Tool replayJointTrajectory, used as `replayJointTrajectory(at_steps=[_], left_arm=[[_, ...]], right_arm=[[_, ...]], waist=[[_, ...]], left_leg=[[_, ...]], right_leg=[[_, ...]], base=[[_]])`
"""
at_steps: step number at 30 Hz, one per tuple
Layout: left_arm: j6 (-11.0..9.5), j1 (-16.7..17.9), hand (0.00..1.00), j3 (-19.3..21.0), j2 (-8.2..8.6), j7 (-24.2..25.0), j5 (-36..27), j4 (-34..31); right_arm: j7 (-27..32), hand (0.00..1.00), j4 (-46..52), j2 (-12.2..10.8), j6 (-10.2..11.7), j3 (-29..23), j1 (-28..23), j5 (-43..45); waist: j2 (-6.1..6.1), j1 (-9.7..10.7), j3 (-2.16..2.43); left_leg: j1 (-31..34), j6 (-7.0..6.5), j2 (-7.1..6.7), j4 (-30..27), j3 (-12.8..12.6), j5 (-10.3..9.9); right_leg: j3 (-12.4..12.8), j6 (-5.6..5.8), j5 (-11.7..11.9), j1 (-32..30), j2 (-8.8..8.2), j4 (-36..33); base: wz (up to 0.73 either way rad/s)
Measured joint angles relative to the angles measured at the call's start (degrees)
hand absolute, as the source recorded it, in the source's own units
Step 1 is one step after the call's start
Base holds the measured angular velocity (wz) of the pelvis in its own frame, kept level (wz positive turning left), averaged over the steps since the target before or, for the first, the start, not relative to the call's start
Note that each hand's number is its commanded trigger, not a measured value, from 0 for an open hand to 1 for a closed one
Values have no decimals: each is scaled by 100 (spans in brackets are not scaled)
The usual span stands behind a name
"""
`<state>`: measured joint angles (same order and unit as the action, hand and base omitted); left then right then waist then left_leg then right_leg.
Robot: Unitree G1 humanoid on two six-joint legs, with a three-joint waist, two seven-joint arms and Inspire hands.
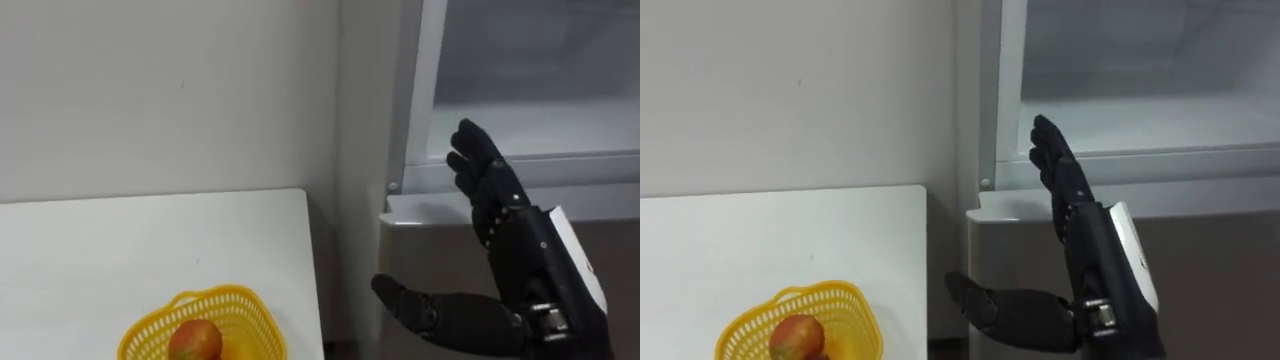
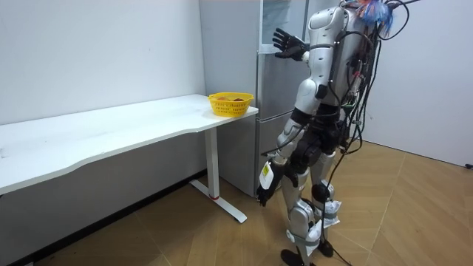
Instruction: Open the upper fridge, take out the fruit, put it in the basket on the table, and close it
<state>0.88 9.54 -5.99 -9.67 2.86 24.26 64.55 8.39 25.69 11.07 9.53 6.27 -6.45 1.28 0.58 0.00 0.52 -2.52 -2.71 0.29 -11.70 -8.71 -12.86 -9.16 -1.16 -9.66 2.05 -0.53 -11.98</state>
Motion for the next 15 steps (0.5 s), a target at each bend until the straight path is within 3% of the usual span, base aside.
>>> replayJointTrajectory(at_steps=[3, 8, 15], left_arm=[[0, 5, 0, -124, -12, -7, 2, -11], [0, 11, 0, -181, -14, -9, 3, -8], [0, 1, 0, -206, -19, 2, -8, 23]], right_arm=[[192, 0, -53, 1, 72, -33, -174, 37], [560, 0, -328, 1, 207, -95, -532, 182], [980, 0, -675, 5, 344, -138, -561, 6]], waist=[[-15, 148, -18], [-10, 211, -26], [-3, 281, -24]], left_leg=[[-7, -7, -5, 0, -32, -4], [-22, -21, -4, 1, -77, -15], [-27, -21, -4, 1, -84, -15]], right_leg=[[57, -3, 2, -4, 1, 0], [126, -5, 4, -14, 6, 1], [130, -5, 4, -11, 8, 21]], base=[[-5], [-6], [0]])
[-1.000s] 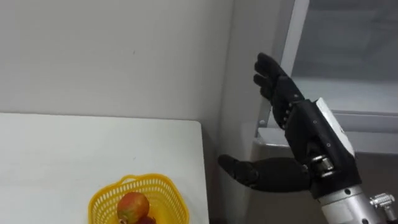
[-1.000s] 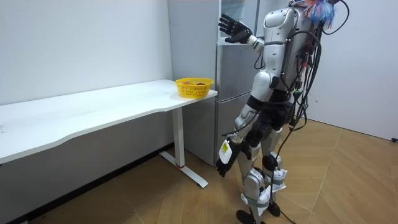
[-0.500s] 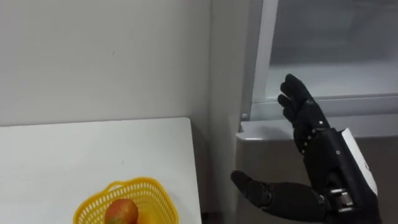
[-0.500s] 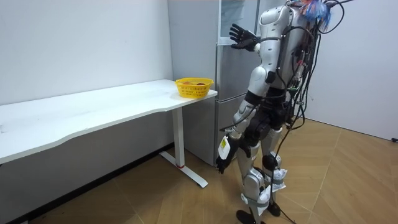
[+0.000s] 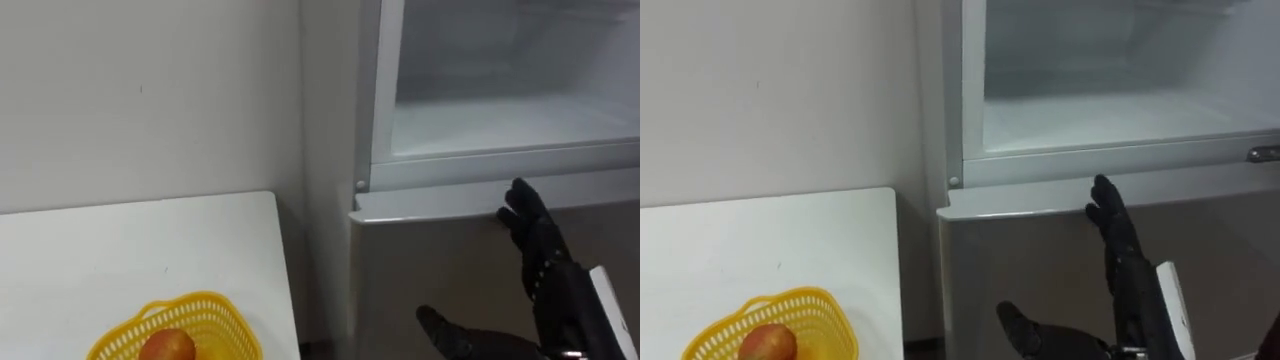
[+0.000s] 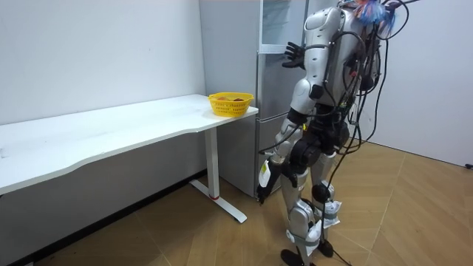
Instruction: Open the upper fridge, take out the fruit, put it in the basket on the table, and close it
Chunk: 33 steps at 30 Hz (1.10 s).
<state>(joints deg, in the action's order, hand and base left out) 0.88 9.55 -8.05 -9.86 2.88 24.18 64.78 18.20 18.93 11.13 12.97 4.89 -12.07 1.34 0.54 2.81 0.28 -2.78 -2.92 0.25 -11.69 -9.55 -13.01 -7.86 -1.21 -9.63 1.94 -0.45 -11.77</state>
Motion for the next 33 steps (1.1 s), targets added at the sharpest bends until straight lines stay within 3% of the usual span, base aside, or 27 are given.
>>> replayJointTrajectory(at_steps=[7, 13, 15, 20, 23, 29, 33], left_arm=[[20, 16, 0, 5, -12, -11, -248, -5], [45, 86, 0, 8, -13, -159, -483, -35], [45, 121, 0, 10, -16, -244, -576, -34], [44, 148, 0, 10, -23, -324, -677, -40], [44, 177, 0, -1, -31, -370, -904, -45], [26, 291, 0, 7, -34, -482, -912, -64], [21, 356, 0, 191, -63, -500, -900, -73]], right_arm=[[425, 0, -581, -4, -18, -66, -67, -187], [790, 0, -906, -2, -42, -176, -292, -493], [979, 0, -1364, -2, -41, -199, -300, -864], [1429, 0, -2397, -7, -46, -251, -311, -1513], [1764, 0, -2676, -24, -42, -434, -312, -1991], [2570, 0, -3053, -30, -10, -907, -322, -2619], [3146, 0, -3299, 1, 2, -1621, -228, -2902]], waist=[[-5, 22, -33], [6, 28, -1], [-6, 78, 23], [-25, 181, 21], [-58, 248, -5], [-111, 345, -10], [-163, 364, -2]], left_leg=[[11, 0, -6, 17, -24, 0], [17, 2, -3, 40, -100, 3], [7, 2, -5, 50, -105, 3], [5, 1, -10, 116, -110, 2], [9, 1, -11, 106, -110, 2], [-92, 2, -14, 96, -98, 2], [-66, 1, -24, 94, -81, 2]], right_leg=[[3, 2, -3, -12, -1, 25], [27, 2, -5, -74, 7, 34], [-1, 3, -5, -61, -2, 30], [1, 7, -8, -70, -6, 30], [22, 9, -12, -64, -7, 46], [31, 14, -17, 56, 2, 123], [37, 28, -29, 27, 38, 115]], base=[[-1], [-6], [0], [0], [0], [1], [0]])
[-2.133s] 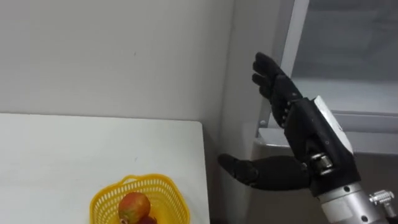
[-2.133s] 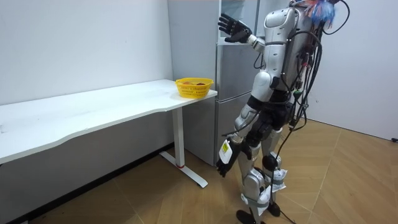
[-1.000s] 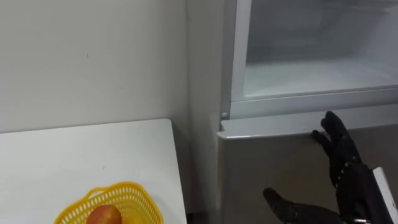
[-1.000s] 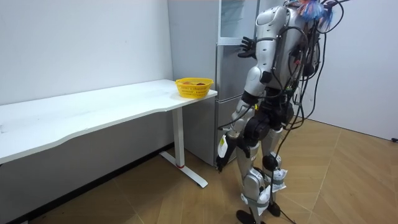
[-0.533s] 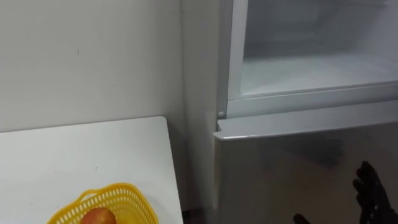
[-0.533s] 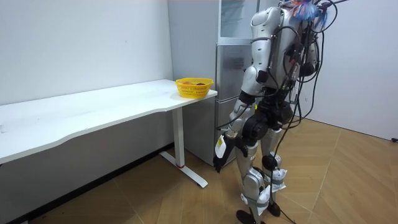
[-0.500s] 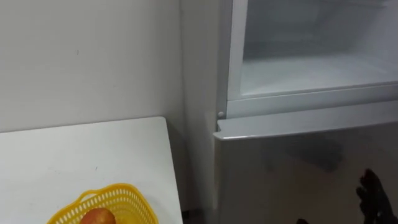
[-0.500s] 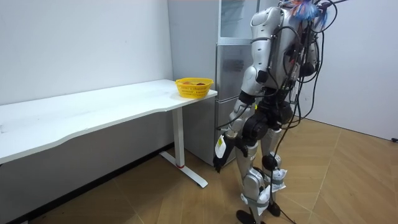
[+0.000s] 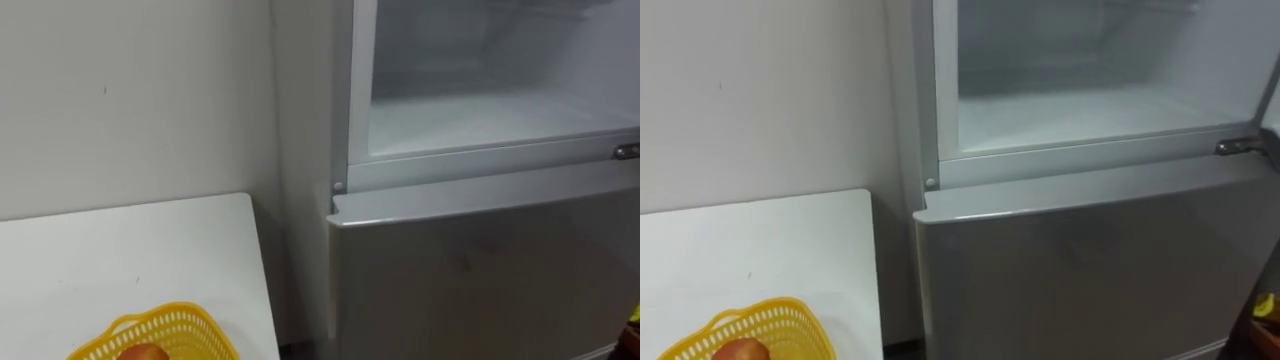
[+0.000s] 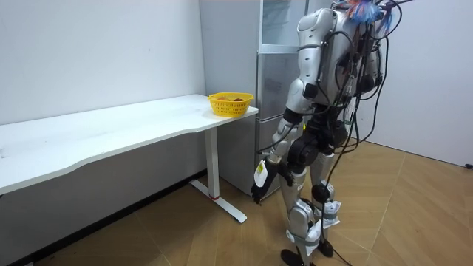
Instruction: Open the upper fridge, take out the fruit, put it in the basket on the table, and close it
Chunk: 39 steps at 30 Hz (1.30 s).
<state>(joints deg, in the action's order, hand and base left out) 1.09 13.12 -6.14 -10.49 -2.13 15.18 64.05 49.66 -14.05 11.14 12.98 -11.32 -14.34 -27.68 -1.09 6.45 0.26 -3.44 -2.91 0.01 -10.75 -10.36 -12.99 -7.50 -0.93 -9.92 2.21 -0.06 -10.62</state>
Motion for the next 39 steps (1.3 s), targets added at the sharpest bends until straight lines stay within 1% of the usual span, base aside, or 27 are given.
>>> replayJointTrajectory(at_steps=[1, 3, 4, 5, 6, 7, 9, 10, 12, 13, 15, 16, 17, 19, 21, 22, 24, 25, 26, 27, 29, 32, 35, 39], left_arm=[[1, 14, 0, 26, -18, 0, -1, -8], [16, 108, 0, 71, -92, 5, -3, -177], [16, 139, 0, 111, -94, 8, 2, -225], [14, 168, 0, 217, -89, 11, 0, -291], [9, 235, 0, 366, -94, 16, -1, -451], [-3, 287, 0, 437, -101, 15, 2, -527], [-112, 289, 0, 719, -153, 22, 5, -643], [-142, 278, 0, 773, -179, 26, 5, -646], [-180, 260, 0, 953, -240, 55, 23, -677], [-184, 260, 0, 1012, -239, 62, 30, -685], [-189, 298, 0, 1285, -216, 159, 73, -776], [-190, 306, 0, 1328, -208, 176, 72, -834], [-194, 339, 0, 1435, -181, 213, 66, -905], [-193, 346, 0, 1513, -178, 293, 66, -892], [-194, 330, 0, 1498, -161, 324, 60, -890], [-194, 323, 0, 1499, -161, 325, 59, -890], [-201, 321, 0, 1502, -161, 324, 53, -888], [-202, 328, 0, 1502, -161, 324, 50, -878], [-202, 331, 0, 1502, -155, 324, 64, -835], [-202, 348, 0, 1503, -146, 327, 69, -828], [-202, 378, 0, 1521, -142, 368, 77, -832], [-201, 425, 0, 1532, -127, 397, 153, -833], [-199, 439, 0, 1532, -113, 395, 184, -800], [-199, 490, 0, 1533, -115, 377, 185, -657]], right_arm=[[81, 0, -45, 7, 13, -118, 37, -111], [330, 0, -110, 36, 17, -616, 150, -741], [398, 0, -111, 47, 17, -772, 174, -887], [520, 0, -105, 87, 27, -1099, 231, -1219], [644, 0, -96, 174, 64, -1383, 276, -1680], [702, 0, -97, 229, 94, -1512, 279, -1922], [844, 0, -92, 394, 248, -1950, 313, -2836], [856, 0, -89, 431, 256, -2020, 327, -2989], [829, 0, -88, 586, 264, -2217, 421, -3363], [808, 0, -86, 629, 266, -2257, 439, -3456], [607, 0, -37, 677, 269, -2534, 514, -3758], [587, 0, 26, 677, 269, -2605, 545, -3805], [544, 0, 243, 705, 316, -2714, 563, -4016], [393, 0, 426, 778, 373, -2778, 731, -4201], [103, 0, 620, 938, 380, -2782, 836, -4324], [12, 0, 664, 949, 380, -2789, 870, -4354], [-297, 0, 912, 949, 381, -2819, 892, -4594], [-355, 0, 978, 950, 381, -2819, 893, -4685], [-464, 0, 1111, 950, 380, -2819, 899, -4810], [-582, 0, 1254, 950, 373, -2818, 907, -4873], [-793, 0, 1476, 950, 369, -2817, 917, -4875], [-1319, 0, 1863, 950, 359, -2815, 921, -4878], [-1774, 0, 2124, 950, 286, -2802, 921, -4879], [-2404, 0, 2165, 950, 177, -2593, 918, -4862]], waist=[[-20, 20, 2], [-101, 203, 24], [-110, 220, 29], [-123, 241, 30], [-141, 275, 24], [-149, 275, 23], [-204, 271, 20], [-223, 282, 19], [-270, 293, 26], [-281, 293, 31], [-326, 269, 49], [-329, 266, 49], [-328, 258, 46], [-321, 272, 41], [-280, 282, 20], [-278, 285, 22], [-257, 272, 28], [-250, 267, 29], [-218, 267, 27], [-192, 275, 18], [-168, 265, 20], [-165, 261, 21], [-170, 244, 21], [-183, 220, 15]], left_leg=[[8, 0, -1, -3, 18, 0], [50, 0, -15, -5, 116, 2], [57, 0, -17, -4, 117, 2], [69, -1, -21, -4, 122, 2], [80, -1, -30, -10, 129, 3], [84, -1, -48, -14, 121, 2], [82, -1, -64, -11, 115, 3], [82, -1, -67, -9, 115, 3], [82, -1, -67, -6, 101, 4], [80, -1, -67, -4, 80, 5], [70, -1, -57, 1, 14, 5], [67, -1, -57, 6, 6, 5], [68, -1, -58, 12, -6, 4], [68, -2, -58, 21, -22, 4], [72, -3, -58, 30, -24, 3], [71, -3, -56, 32, -25, 3], [77, -3, -30, 46, -27, 3], [79, -3, -31, 49, -28, 3], [87, -3, -38, 49, -33, 4], [98, -2, -41, 49, -37, 4], [109, -2, -40, 50, -42, 4], [109, -2, -19, 49, -42, 4], [108, -2, -17, 43, -47, 3], [66, -1, -2, 43, -63, 3]], right_leg=[[-13, 0, -1, -12, -3, 3], [-56, -1, -21, -21, -9, 6], [-58, -1, -22, -19, -9, 6], [-58, 0, -23, -21, -9, 7], [-58, 1, -23, -26, -9, 8], [-56, 2, -24, -28, -9, 7], [-50, 2, -35, -37, -9, -7], [-48, 3, -41, -40, -9, -10], [-33, 2, -43, -61, -7, -31], [-23, 2, -43, -70, -7, -37], [57, 3, -42, -113, 5, -35], [71, 4, -42, -112, 7, -37], [90, 8, -39, -122, 9, -39], [98, 8, -39, -126, 12, -31], [88, 12, -36, -132, 9, -18], [91, 12, -36, -140, 10, -16], [93, 11, -35, -165, 13, -18], [98, 9, -34, -167, 15, -36], [95, 8, -32, -182, 15, -68], [99, 7, -34, -193, 9, -111], [105, 7, -37, -200, 8, -108], [115, 4, -40, -200, 8, -100], [118, 3, -40, -200, 2, -110], [138, -2, -43, -183, 5, -153]], base=[[10], [20], [11], [0], [0], [0], [0], [-5], [-7], [-8], [-9], [-10], [-7], [-7], [0], [0], [0], [0], [-4], [-5], [0], [0], [0], [-1]])
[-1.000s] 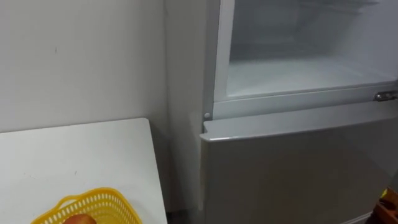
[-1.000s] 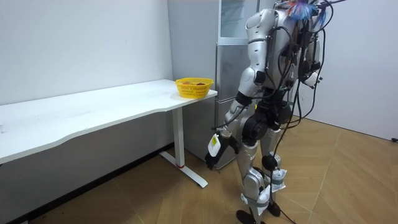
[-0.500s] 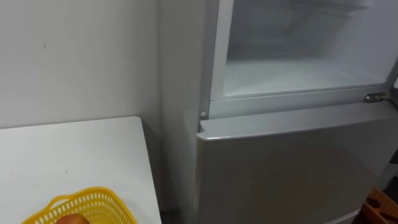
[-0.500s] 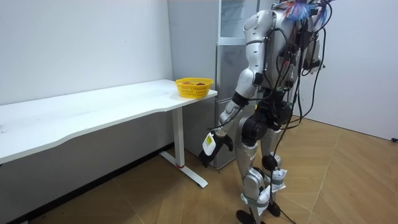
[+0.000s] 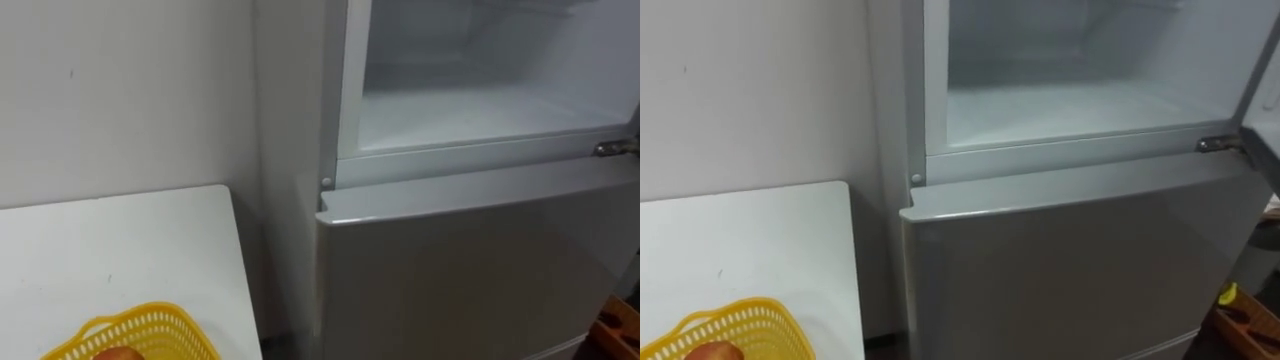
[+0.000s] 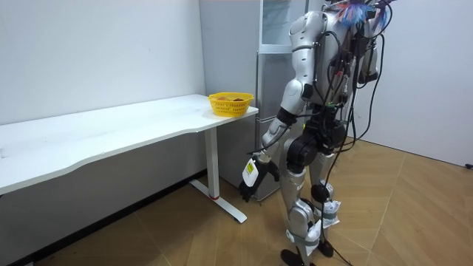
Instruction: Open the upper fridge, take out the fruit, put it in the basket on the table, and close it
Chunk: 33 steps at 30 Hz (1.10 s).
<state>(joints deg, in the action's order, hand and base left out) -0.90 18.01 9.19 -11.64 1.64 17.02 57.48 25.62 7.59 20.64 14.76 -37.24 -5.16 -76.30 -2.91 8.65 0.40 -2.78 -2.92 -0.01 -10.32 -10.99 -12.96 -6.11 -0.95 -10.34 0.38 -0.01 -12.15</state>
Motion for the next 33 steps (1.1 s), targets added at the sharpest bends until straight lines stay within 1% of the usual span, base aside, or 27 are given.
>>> replayJointTrajectory(at_steps=[3, 4, 9, 13, 16, 20, 22, 25, 26, 28, 32, 33], left_arm=[[6, 75, 0, 0, 1, -80, 2, 16], [9, 87, 0, 0, 3, -101, 3, 15], [56, 152, 0, 14, 1, -95, 130, 9], [59, 153, 0, 15, -3, -95, 131, 31], [73, 154, 0, 15, -1, -95, 129, 46], [111, 95, 0, 14, 0, -116, 127, 52], [128, 2, 0, 10, 0, -123, 125, 76], [135, -107, 0, 5, 0, -120, 116, 74], [137, -128, 0, 4, 0, -119, 113, 75], [138, -181, 0, 4, 0, -118, 114, 78], [142, -219, 0, -15, 2, -128, 122, 81], [178, -221, 0, -35, 2, -136, 126, 85]], right_arm=[[-460, 0, -2, 0, -149, 166, -3, 33], [-518, 0, -8, -2, -166, 184, -4, 28], [-1071, 0, -11, -1, -420, 227, -44, 416], [-1354, 0, -11, -1, -489, 284, -44, 742], [-1582, 0, -11, -1, -510, 435, -45, 844], [-1921, 0, -9, -1, -603, 672, -44, 907], [-2065, 0, -9, -1, -614, 727, -44, 913], [-2244, 0, -7, -1, -622, 920, -34, 912], [-2320, 0, -6, -1, -668, 974, -35, 912], [-2371, 0, -6, -1, -720, 1023, -35, 913], [-2434, 0, -5, 0, -736, 1189, -11, 1076], [-2468, 0, -6, 0, -737, 1214, -1, 1157]], waist=[[-33, 2, -19], [-37, 0, -20], [-57, 13, -19], [-104, 7, -16], [-147, 7, -17], [-195, -6, -14], [-200, -76, -15], [-187, -152, 5], [-184, -179, 5], [-180, -231, -8], [-184, -380, -11], [-185, -397, -13]], left_leg=[[7, 4, 11, -5, 4, -2], [7, 5, 13, -1, 4, -3], [-3, 25, 24, -23, 3, 10], [-5, 40, 34, -56, 3, 20], [-4, 44, 39, -57, 2, 22], [7, 44, 38, -52, 10, 22], [10, 44, 38, -52, 13, 22], [12, 44, 40, -52, 18, 22], [7, 44, 39, -53, 23, 22], [-10, 44, 34, -53, 37, 22], [-31, 44, 29, -39, 69, 22], [-41, 44, 27, -40, 80, 22]], right_leg=[[-1, -20, -15, -14, -5, -45], [0, -23, -16, -13, -9, -44], [-8, -45, -29, -20, -20, -57], [-16, -57, -32, -10, -13, -53], [-16, -65, -27, -1, -7, -52], [-25, -68, -23, -2, -4, -57], [-35, -68, -22, -3, -9, -52], [-67, -69, -20, -1, -15, -45], [-129, -70, -20, 12, -28, -43], [-183, -70, -20, 44, -42, -38], [-216, -66, -11, 113, -42, 47], [-242, -65, -10, 136, -45, 53]], base=[[-1], [0], [0], [0], [0], [0], [0], [1], [5], [9], [5], [8]])
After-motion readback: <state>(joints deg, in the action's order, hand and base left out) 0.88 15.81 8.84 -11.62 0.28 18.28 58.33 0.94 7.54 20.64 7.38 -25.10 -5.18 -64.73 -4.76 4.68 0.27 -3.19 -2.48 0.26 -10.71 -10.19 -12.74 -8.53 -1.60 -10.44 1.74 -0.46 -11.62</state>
